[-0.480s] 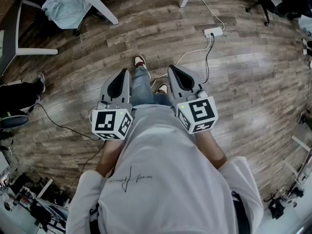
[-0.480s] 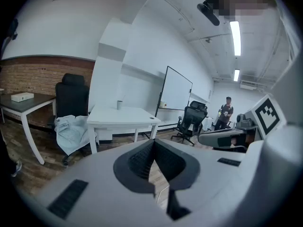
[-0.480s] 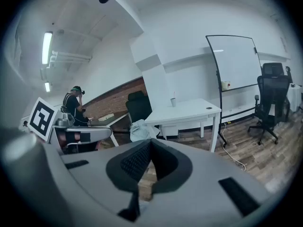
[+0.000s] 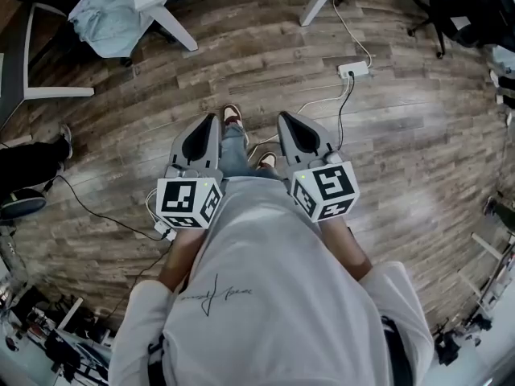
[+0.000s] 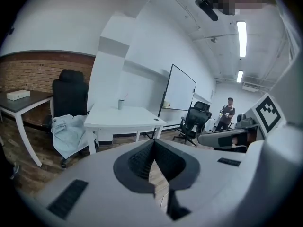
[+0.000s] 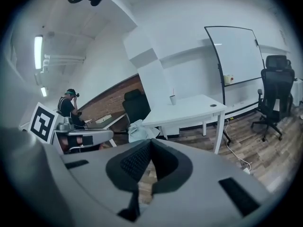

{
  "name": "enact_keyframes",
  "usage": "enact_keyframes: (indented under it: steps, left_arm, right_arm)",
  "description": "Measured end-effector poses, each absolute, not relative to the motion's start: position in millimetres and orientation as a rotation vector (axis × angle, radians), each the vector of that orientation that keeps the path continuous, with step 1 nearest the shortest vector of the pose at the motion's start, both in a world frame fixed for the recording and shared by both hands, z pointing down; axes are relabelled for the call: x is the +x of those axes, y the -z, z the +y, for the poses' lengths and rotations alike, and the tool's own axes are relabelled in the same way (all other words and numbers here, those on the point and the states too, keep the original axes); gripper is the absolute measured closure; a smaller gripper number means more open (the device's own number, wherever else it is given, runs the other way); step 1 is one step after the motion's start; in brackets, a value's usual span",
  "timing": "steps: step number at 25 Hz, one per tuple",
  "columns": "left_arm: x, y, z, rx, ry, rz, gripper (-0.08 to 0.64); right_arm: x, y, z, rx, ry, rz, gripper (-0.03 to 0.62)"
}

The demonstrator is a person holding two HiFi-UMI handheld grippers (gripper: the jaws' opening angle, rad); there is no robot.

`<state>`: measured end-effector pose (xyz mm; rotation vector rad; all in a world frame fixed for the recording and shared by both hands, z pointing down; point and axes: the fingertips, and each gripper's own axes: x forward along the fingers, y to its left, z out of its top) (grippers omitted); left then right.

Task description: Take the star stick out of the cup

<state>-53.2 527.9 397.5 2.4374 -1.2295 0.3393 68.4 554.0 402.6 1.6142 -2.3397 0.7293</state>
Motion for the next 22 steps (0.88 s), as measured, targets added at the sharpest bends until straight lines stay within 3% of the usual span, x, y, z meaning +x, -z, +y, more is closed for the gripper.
enact_keyframes:
  steps: [22]
  left_arm:
    - [-97.7,-386.9,360.2,2.446,-0.231,-1.146,0.555]
  right_arm:
    - [21.8,-398.6,391.6,1.617,-0.672,-2.277,0.583]
